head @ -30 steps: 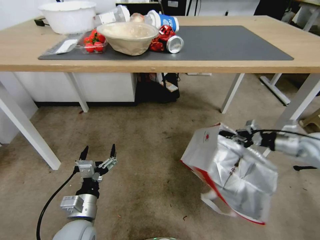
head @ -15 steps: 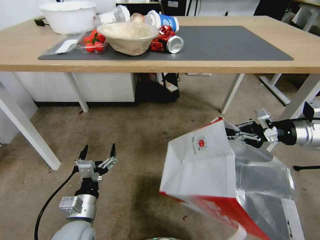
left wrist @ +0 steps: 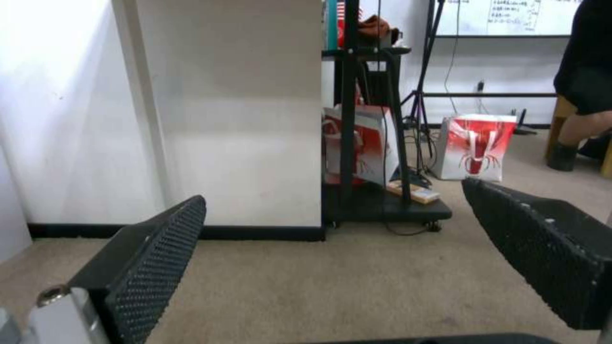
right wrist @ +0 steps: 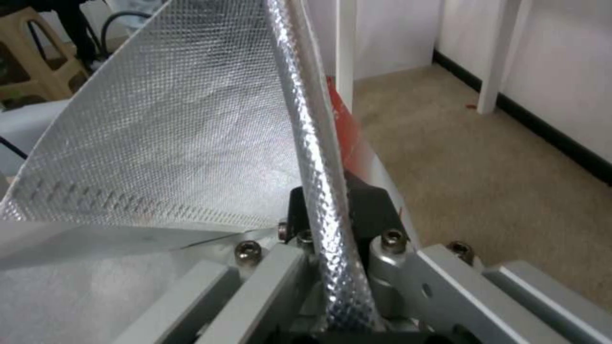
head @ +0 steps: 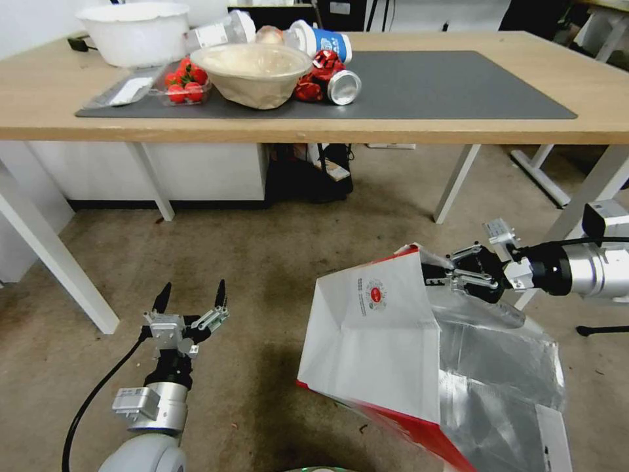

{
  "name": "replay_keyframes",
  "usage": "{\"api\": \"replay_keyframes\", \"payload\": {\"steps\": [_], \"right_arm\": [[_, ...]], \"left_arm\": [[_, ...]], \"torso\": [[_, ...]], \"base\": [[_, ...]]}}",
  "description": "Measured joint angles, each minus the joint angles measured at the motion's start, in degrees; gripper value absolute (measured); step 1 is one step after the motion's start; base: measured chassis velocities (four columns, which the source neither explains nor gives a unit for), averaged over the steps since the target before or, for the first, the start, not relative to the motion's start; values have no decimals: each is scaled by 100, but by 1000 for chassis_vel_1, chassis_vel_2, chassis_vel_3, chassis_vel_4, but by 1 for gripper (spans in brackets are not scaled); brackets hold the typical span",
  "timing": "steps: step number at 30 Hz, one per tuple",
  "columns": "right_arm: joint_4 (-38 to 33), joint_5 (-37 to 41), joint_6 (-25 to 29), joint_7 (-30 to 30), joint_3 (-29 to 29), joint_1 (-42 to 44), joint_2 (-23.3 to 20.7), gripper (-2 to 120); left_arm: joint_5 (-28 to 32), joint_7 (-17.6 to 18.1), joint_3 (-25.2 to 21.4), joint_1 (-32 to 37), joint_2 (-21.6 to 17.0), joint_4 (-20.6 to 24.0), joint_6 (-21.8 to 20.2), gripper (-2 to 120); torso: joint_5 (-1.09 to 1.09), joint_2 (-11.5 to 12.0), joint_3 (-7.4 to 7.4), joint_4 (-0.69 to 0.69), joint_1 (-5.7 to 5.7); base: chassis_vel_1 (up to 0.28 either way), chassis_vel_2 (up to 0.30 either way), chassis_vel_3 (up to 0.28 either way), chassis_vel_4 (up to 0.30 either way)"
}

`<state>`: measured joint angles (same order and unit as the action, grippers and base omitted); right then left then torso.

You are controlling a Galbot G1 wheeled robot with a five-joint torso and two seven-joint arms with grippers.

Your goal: Pick up the food delivery bag from the floor and place it on the table.

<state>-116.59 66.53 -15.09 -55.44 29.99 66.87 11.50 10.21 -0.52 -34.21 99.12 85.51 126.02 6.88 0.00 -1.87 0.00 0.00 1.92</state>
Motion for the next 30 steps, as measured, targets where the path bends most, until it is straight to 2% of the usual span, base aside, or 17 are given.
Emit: {"api": "replay_keyframes", "payload": {"steps": [11,30], "right_arm": [[11,-89,-1,9,15,89,80,0],[38,-123,-16,-38,-5,129,82,0]], "left_arm": [[135,-106,-42,-33,-22,6,2,100],[166,-114,-70,-56,-41,0,-34,100]], "torso": [[0,-15,7,0,3],[0,-477,440,0,34]], "base": [[0,0,0,0],[0,0,0,0]]}}
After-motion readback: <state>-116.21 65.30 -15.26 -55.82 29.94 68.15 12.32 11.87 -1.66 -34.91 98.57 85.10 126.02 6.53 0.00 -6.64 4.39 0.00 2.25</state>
